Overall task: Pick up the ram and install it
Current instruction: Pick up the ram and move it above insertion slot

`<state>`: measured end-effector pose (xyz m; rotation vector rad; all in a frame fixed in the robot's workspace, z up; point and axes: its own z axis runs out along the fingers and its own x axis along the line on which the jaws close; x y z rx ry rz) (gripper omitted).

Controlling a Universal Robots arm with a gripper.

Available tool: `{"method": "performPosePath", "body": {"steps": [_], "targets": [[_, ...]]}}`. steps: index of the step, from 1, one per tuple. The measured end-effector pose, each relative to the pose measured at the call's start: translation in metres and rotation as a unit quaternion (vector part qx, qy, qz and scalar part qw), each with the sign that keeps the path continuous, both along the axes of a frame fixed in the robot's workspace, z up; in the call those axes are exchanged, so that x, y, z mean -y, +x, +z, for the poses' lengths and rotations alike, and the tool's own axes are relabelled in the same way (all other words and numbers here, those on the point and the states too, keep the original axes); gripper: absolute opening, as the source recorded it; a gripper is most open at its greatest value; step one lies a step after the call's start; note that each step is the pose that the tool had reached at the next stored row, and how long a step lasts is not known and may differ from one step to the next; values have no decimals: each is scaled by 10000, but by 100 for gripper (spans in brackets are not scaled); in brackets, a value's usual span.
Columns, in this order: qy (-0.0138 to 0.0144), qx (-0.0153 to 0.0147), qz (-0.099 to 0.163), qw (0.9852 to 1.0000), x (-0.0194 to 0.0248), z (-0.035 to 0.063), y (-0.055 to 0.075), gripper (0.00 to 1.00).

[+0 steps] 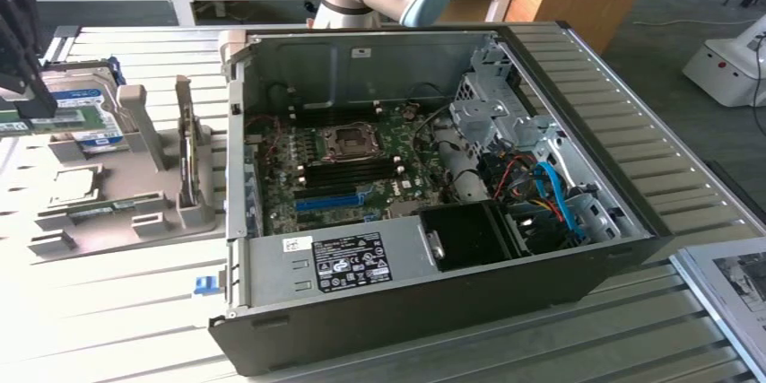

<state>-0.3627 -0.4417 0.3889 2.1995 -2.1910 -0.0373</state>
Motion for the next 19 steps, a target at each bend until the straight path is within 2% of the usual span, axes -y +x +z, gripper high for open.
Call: {"method": "performPosePath", "body": {"steps": [3, 19], "targets": [[0, 0, 0, 10000, 0, 42, 0, 12], [2, 0, 0, 10000, 0, 94, 0, 12]]}}
